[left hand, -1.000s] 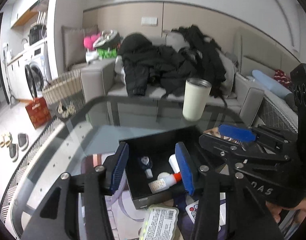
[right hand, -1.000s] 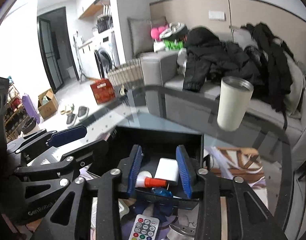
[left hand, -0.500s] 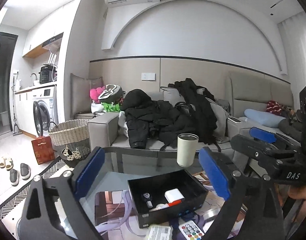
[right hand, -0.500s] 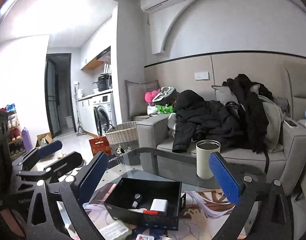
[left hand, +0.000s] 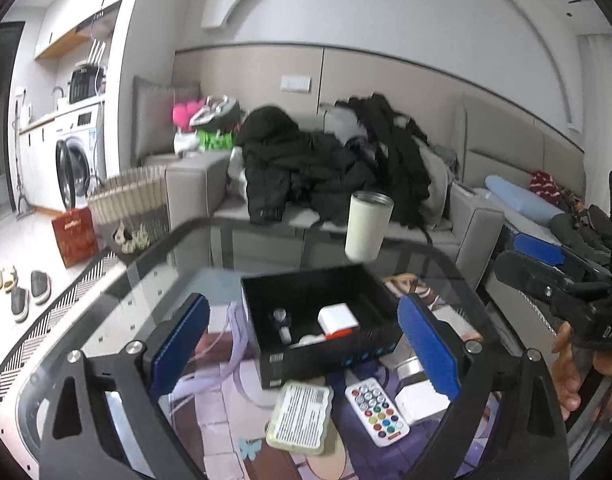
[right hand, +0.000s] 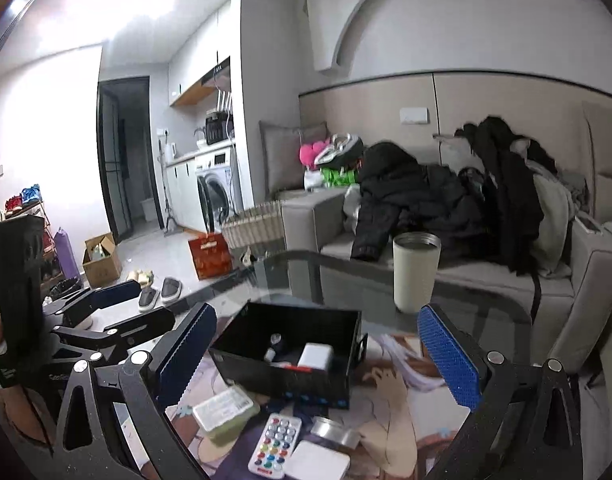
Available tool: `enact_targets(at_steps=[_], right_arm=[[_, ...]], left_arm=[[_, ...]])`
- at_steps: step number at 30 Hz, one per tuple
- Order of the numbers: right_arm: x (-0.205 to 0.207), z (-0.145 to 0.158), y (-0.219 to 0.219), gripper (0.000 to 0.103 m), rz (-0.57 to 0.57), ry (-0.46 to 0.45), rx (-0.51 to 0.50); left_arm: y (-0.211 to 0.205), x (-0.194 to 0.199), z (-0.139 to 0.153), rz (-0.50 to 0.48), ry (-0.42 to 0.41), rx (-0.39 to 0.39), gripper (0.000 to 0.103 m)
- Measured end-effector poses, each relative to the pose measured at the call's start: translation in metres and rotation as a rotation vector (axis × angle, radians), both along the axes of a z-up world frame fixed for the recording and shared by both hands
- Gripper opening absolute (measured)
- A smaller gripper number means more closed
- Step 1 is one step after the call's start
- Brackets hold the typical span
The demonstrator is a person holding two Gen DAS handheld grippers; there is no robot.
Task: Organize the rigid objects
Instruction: 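Raise both open tools away from the black box, then lower right tool toward white square charger while left tool approaches green-lidded card pack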
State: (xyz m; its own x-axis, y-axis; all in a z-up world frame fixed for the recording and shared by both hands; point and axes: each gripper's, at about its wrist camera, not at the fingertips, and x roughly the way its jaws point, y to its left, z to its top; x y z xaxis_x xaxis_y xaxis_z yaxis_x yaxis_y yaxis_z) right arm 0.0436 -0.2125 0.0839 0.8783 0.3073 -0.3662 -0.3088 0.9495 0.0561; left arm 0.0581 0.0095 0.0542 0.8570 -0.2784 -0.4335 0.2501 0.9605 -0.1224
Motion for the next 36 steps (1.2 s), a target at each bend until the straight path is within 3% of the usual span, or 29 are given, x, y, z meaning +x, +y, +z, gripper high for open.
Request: enact_targets(at_steps=[4,9,14,16,19,29,34,36], right_arm=[[0.011,-0.013,0.003,0.102,0.002,0.090,-0.037],[0.036,-0.039,0.006,0.102,0.013,0.274,-0.083],[0.062,-0.085,0.001,0.101,0.016,0.494,-0.095],[0.067,-0.103,0.000,0.087,0.037,0.569,-0.097],[0.065,-0.119,0.004,0.083,0.077,0.622,-0.123],[0.052,-0.142,0.019,0.082,0.210,0.649,-0.170],[0.045,-0.149,0.028,0.079,0.256,0.749,-0.170],[0.041,-0.146,0.035,0.078,0.280,0.760,-0.177]], left_arm=[[-0.008,0.009,-0.013,-0.006,0.077,0.024,0.096],[-0.021,0.023,-0.034,-0.029,0.206,0.092,0.096],[-0.031,0.035,-0.070,-0.031,0.362,0.148,0.095],[-0.032,0.039,-0.083,-0.046,0.428,0.165,0.095],[-0.029,0.041,-0.095,-0.050,0.494,0.149,0.095],[-0.035,0.038,-0.106,-0.074,0.529,0.182,0.095],[-0.035,0.043,-0.109,-0.066,0.536,0.198,0.095],[-0.034,0.045,-0.110,-0.063,0.532,0.207,0.090]])
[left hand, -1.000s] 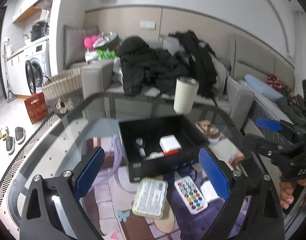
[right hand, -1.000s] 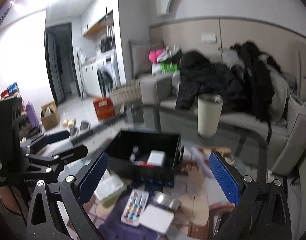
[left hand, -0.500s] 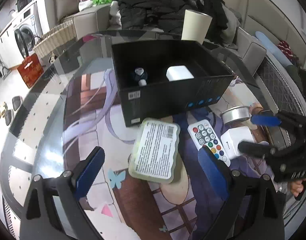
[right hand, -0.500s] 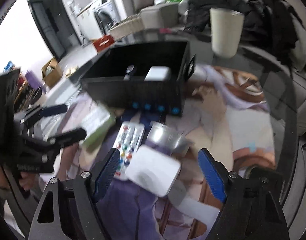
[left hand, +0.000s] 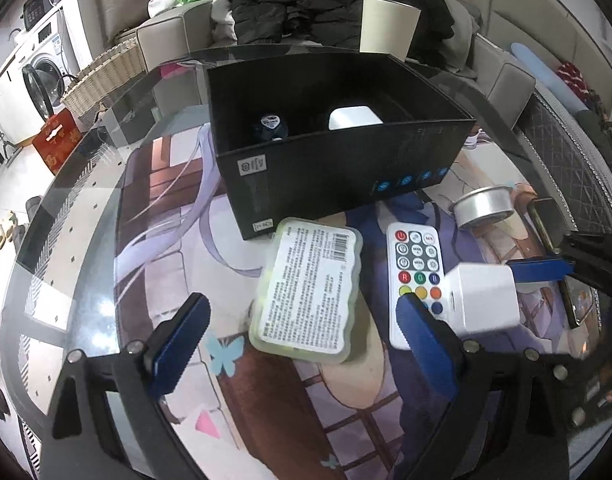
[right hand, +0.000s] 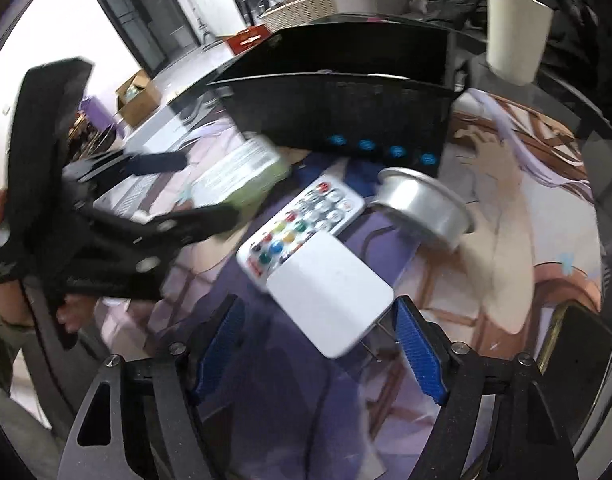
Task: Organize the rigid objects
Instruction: 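Lower right tool toward white square charger while left tool approaches green-lidded card pack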
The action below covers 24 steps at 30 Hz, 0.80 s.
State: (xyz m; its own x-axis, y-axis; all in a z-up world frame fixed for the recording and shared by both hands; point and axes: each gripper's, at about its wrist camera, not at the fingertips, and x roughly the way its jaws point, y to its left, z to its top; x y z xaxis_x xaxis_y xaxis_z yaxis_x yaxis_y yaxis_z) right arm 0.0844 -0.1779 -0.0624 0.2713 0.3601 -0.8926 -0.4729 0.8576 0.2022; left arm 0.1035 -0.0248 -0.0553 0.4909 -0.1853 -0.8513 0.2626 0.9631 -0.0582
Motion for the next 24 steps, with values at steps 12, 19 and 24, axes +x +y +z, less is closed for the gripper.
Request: enact_targets(at_steps=[12,19,24], right_arm=[[-0.005,-0.002,0.027,0.055,0.111,-0.104,-0.082],[0.000,-0.002,0.003,0.048,-0.126,-0.029,-0.040],[-0.006,0.005,0.010,0.049,-0.112,-0.014,-0.026]], left_arm=[[0.000,0.003,-0.011,-0.037,0.059,0.032,0.056],[0.008,-0.022,-0.010,-0.020,0.092,0.006,0.056],[0.007,-0.033,-0.010,-0.055,0.106,-0.017,0.056]])
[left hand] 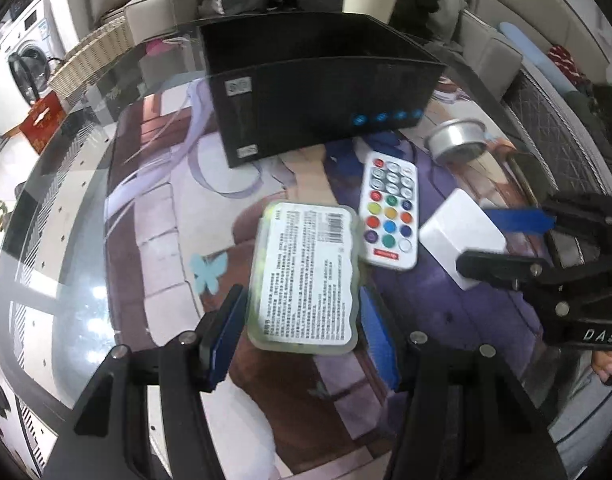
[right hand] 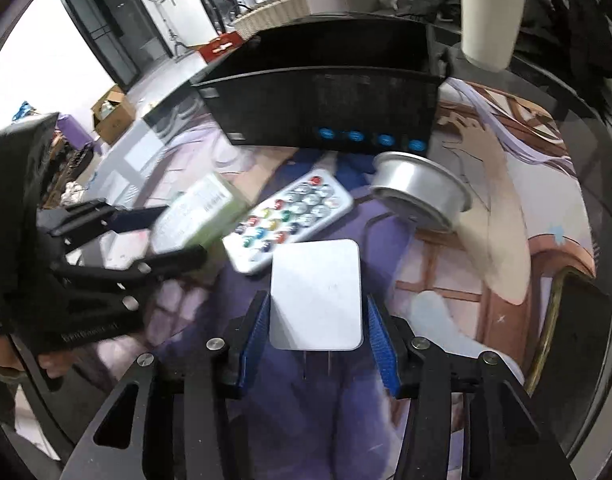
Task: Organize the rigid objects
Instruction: 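Lower right tool toward white square charger while left tool approaches green-lidded card pack, then close right tool on white charger while left tool grasps green-lidded card pack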
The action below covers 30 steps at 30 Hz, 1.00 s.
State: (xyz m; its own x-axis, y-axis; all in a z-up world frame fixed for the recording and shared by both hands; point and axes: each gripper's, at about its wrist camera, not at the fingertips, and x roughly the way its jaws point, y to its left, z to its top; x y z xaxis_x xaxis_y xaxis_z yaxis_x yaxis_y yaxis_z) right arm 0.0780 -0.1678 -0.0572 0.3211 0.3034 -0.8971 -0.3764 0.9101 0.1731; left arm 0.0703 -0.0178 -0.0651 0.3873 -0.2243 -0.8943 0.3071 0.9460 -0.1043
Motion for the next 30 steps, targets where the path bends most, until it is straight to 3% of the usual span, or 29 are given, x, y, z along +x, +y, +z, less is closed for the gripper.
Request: enact_targets(at_steps=[6,30], right_arm=[[0.004,0.017,-0.002,0.050,-0.009,-0.058,-0.008],[0.005,-0.003,0.000,0.049,0.019,-0.040,0.027]], left_arm=[[0.006,0.006,0.002,0.025,0.023,-0.056,0.056],[-0.004,0.002,0.001,0.002,0.007,-0.019,0.057]])
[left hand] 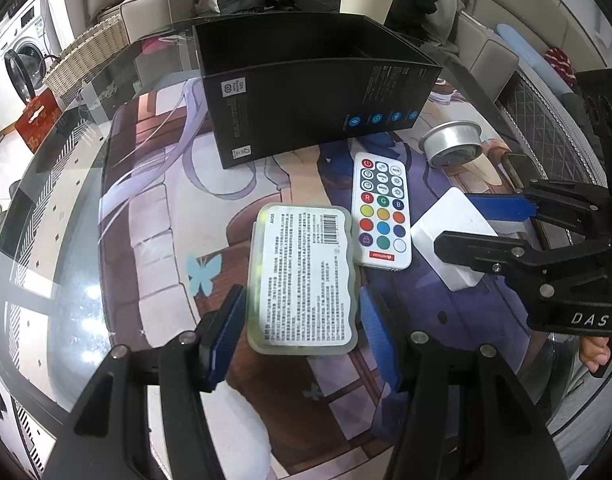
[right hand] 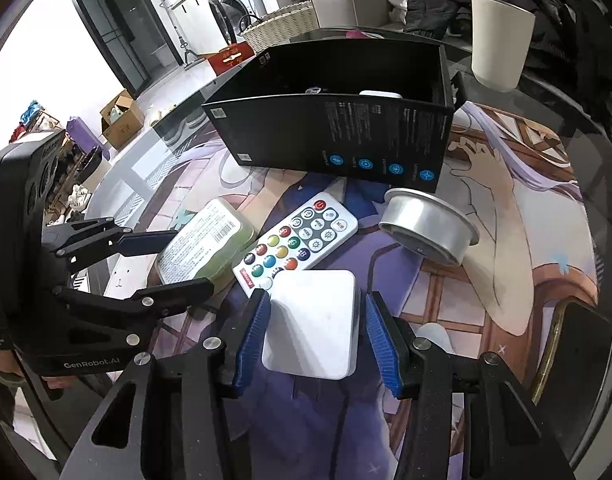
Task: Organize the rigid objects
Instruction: 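Close right tool on white charger while left tool grasps green-lidded card pack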
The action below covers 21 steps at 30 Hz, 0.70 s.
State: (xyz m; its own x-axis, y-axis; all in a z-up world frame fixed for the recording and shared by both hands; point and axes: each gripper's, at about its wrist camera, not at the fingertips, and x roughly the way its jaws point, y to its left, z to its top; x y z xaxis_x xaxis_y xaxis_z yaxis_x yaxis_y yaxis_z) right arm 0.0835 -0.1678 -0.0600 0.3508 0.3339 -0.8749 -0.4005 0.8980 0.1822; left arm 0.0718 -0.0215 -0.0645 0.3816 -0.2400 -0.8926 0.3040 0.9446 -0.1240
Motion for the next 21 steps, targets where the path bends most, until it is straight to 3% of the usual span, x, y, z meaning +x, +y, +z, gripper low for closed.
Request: enact_targets(at_steps=[8,10,11,12,15,21], right_arm=[[0.000,-0.001,0.007,0.049,0.015,-0.003,-0.008],[0.002,-0.009,0.010,0.048,0.024,0.033,-0.001],[-0.001,-0.010,0.014,0.048,0.027,0.005,-0.032],[-0.003,-0.011,0.018,0.046,0.038,-0.007,-0.061],[-0.004,-0.010,0.022,0.024,0.042,-0.017,-0.077],[0.000,-0.007,0.016,0.023,0.019,-0.034,-0.093]], left_arm=[[-0.001,-0.001,0.000,-0.003,-0.002,0.003,0.057],[-0.001,-0.001,0.000,-0.005,-0.004,0.005,0.057],[-0.001,-0.001,0.000,-0.006,-0.002,0.004,0.057],[-0.001,-0.001,0.000,-0.006,-0.002,0.004,0.058],[0.000,-0.001,0.000,-0.002,0.000,0.000,0.058],[-0.001,0.002,0.000,0.005,-0.002,0.009,0.058]])
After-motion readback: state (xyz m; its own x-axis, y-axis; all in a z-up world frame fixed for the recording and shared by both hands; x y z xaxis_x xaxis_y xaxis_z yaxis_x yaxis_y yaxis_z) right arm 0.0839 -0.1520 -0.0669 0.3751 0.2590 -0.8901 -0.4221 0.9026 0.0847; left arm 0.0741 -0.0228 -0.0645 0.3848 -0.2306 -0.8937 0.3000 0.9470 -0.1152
